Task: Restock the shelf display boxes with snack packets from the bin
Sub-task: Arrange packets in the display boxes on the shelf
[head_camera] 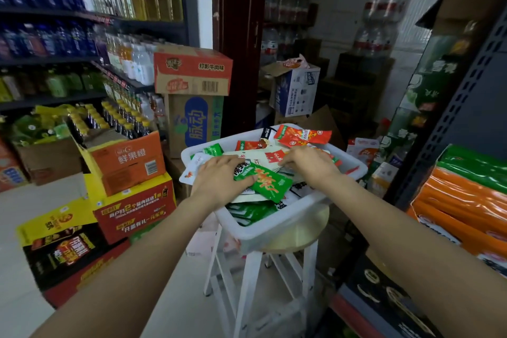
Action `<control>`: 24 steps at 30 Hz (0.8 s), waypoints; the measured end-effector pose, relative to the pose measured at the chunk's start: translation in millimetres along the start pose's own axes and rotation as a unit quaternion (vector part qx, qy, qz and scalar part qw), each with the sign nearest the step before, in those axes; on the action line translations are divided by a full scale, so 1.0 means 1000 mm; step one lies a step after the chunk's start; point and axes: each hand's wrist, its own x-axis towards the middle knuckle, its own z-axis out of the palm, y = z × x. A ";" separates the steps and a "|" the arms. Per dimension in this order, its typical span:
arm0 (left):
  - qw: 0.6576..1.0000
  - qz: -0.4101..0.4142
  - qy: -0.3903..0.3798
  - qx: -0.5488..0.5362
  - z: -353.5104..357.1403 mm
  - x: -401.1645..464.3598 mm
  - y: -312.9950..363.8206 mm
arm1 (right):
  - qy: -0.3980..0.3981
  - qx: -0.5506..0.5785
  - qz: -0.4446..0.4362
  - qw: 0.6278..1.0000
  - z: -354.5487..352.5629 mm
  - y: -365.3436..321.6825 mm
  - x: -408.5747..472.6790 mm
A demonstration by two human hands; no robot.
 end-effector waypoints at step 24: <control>1.000 0.024 0.015 0.000 -0.003 -0.008 0.005 | 0.184 0.407 0.240 0.862 -0.047 -0.011 -0.025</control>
